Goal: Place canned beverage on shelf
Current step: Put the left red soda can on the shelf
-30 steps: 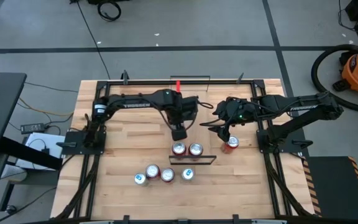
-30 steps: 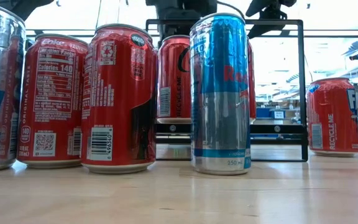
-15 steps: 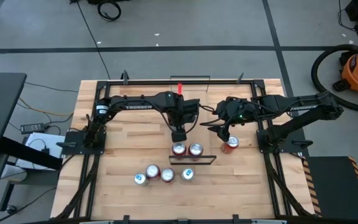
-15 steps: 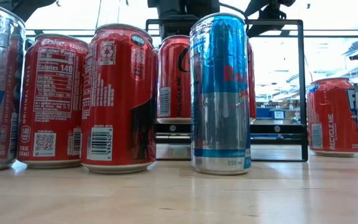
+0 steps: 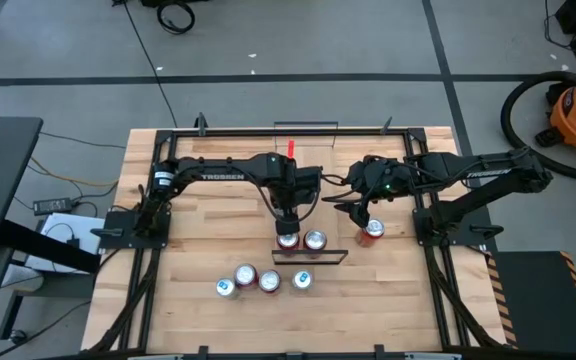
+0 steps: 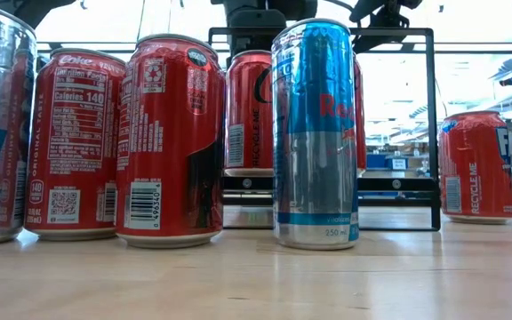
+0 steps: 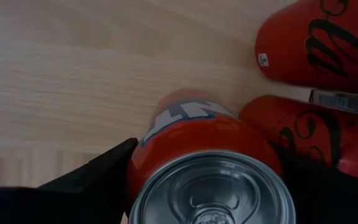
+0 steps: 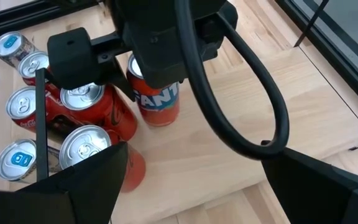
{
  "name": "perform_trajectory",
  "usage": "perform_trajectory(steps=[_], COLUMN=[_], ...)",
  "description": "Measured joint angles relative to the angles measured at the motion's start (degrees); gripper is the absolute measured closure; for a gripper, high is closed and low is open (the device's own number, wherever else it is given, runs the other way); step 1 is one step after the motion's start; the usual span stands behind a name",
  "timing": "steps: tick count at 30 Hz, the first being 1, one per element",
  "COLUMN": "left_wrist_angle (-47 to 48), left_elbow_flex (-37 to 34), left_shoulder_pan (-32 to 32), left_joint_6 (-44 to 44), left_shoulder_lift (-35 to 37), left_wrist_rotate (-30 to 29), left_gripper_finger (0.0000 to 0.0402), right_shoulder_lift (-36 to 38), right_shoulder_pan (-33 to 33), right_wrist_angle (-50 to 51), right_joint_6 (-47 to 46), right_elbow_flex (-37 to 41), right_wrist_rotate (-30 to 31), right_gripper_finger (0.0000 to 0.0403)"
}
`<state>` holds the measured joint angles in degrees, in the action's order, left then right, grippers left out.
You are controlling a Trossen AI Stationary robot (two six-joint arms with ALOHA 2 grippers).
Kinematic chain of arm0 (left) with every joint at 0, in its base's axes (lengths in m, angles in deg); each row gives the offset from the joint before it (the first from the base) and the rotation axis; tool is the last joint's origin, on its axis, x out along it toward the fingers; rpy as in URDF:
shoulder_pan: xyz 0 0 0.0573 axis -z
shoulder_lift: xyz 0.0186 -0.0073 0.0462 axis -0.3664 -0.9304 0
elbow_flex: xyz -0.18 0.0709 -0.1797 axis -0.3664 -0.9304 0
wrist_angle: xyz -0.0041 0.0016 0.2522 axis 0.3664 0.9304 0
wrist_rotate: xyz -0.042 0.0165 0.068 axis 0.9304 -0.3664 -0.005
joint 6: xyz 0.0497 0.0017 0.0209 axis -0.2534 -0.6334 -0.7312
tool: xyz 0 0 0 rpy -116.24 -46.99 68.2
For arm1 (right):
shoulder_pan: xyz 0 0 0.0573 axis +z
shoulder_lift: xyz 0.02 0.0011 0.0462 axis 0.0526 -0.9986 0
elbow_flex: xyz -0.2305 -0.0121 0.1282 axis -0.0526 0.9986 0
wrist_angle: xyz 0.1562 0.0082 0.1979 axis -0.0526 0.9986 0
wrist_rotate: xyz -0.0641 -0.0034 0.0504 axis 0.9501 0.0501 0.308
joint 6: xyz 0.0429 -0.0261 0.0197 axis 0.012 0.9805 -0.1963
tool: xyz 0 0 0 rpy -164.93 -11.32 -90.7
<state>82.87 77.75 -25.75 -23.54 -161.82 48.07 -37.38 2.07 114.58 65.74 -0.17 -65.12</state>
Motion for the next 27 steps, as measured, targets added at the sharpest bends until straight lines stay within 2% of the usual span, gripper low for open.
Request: perform_trajectory(steps=[8,27], left_wrist_angle=[-0.22,-0.24], left_elbow_flex=[0.00,0.00], left_shoulder_pan=[0.63,0.50], left_joint_6=[0.31,0.20], left_shoulder_lift=[0.02,0.07], left_wrist_rotate=[0.01,1.31], left_gripper_finger=[0.0050,0.0047], right_shoulder_lift=[0.00,0.00], right_shoulder_pan=[0.00,0.00], right_wrist_angle=[-0.12,-0.11], right_joint_6=[-0.01,0.04], right_elbow_flex=[0.00,0.00], right_wrist_rotate=[0.00,0.00], right_gripper_finger=[0.0028,0.0028])
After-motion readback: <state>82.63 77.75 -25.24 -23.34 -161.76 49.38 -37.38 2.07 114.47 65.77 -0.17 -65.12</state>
